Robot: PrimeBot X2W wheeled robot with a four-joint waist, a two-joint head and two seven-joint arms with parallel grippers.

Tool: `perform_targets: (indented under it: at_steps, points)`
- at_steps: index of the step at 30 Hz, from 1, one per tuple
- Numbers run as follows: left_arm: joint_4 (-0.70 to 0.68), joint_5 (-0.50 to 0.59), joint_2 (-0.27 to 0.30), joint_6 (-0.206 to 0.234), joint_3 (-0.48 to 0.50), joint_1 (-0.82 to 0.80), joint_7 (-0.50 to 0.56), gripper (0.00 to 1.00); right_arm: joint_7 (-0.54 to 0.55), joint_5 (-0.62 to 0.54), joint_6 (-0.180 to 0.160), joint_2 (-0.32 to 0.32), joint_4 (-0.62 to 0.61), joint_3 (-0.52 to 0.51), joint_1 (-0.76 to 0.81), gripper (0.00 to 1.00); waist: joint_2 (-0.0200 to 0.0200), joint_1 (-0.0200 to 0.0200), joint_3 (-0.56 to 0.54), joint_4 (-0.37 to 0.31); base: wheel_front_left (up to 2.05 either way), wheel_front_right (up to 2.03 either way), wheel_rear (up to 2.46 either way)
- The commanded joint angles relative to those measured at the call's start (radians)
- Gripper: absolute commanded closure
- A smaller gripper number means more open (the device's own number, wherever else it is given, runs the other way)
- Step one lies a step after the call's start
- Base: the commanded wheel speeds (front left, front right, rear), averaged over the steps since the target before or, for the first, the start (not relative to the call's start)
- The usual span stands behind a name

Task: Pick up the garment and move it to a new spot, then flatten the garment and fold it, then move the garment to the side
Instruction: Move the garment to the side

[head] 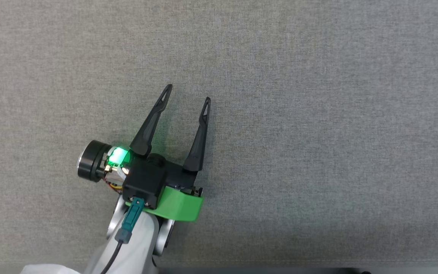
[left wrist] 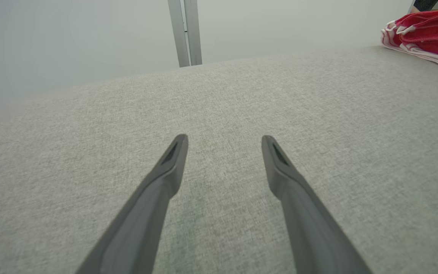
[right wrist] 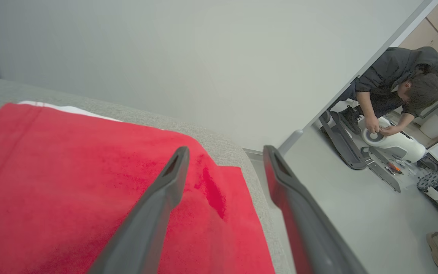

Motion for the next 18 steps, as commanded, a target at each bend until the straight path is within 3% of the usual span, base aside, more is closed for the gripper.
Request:
perform_targets:
  at_steps: [1,6,18]
  points:
    - [0.0,-0.014,0.003,0.007,0.006,0.024,0.0,0.0,-0.002,-0.028,-0.002,0.042,-0.021,-0.013,0.036,0.0,0.0,-0.0001,-0.061,-0.002,0.0,0.0,0.0]
    - [0.006,-0.022,0.003,0.016,0.009,0.071,0.001,0.0,-0.002,-0.084,-0.001,0.209,-0.064,0.014,0.12,0.0,0.0,-0.0001,-0.174,0.0,0.0,0.0,0.0]
    - [0.001,-0.07,0.003,0.044,0.061,0.235,0.001,0.0,-0.002,-0.031,-0.001,0.504,-0.222,0.156,0.298,0.0,0.0,-0.0001,-0.431,0.006,0.0,0.0,0.0]
